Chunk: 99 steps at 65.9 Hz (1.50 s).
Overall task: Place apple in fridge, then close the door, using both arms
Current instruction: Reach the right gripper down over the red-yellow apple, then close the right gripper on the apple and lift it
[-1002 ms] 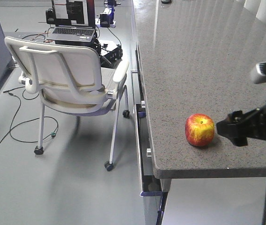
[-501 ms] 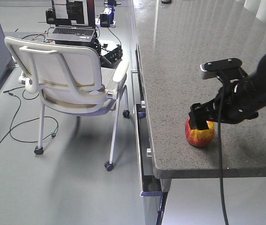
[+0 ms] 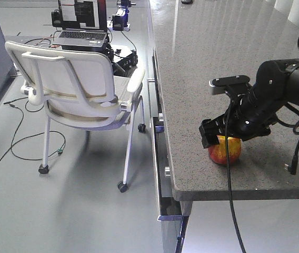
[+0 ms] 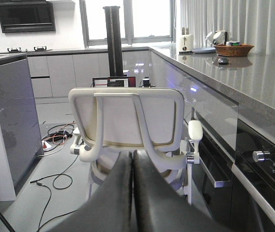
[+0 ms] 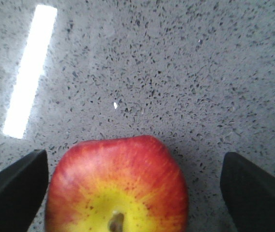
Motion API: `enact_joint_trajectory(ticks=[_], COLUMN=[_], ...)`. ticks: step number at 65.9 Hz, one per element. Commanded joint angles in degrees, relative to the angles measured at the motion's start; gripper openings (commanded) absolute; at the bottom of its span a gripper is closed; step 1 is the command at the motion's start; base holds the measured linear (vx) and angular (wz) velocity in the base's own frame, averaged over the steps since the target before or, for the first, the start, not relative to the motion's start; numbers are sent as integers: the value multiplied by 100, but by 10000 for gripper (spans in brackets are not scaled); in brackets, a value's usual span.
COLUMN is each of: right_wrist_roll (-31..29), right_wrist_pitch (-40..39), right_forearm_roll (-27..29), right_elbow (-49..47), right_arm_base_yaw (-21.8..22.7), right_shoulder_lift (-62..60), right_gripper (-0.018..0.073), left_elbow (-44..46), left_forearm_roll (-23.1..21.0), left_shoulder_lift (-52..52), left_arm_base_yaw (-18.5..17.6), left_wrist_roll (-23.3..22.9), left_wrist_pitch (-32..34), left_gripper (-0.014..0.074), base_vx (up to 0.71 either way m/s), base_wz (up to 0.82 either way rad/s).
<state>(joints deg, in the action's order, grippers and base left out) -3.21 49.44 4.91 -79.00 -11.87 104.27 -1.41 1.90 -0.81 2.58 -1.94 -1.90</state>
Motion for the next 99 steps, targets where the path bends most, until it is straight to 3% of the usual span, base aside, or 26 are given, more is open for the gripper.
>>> enact_joint_trajectory(ticks=[1,12,33,48,60,83,99], right_wrist_roll=[-2,-2,-2,-2,-232,-978,-1586], right_wrist_pitch=[-56,51,129,105,272,658,52], right_forearm_roll=[-32,-32,6,90,253,1119,1623], right_elbow=[-187,-187,-187,-192,-179,-109,1431], right_arm_base_yaw=[13,13,13,13,2,2,2], right_shoulder_lift=[-179,-141,-147,-369,-956,-2493,-3818], right_gripper=[670,604,306,181,143,143,143], left_elbow=[-142,-142,-142,-142,-142,-142,-142], left_forearm_roll=[-12,-12,-12,-12,-12,-12,-12], left_shoulder_lift=[-6,-6,-6,-6,-6,-6,-6], left_arm_base_yaw=[21,21,21,21,21,21,21], left_wrist_roll=[-41,-41,-41,-41,-41,-41,-41], left_wrist_pitch=[402,402,402,402,402,402,402], left_gripper=[-6,-6,-6,-6,-6,-6,-6], base_vx=[0,0,0,0,0,0,0], base_wz=[0,0,0,0,0,0,0])
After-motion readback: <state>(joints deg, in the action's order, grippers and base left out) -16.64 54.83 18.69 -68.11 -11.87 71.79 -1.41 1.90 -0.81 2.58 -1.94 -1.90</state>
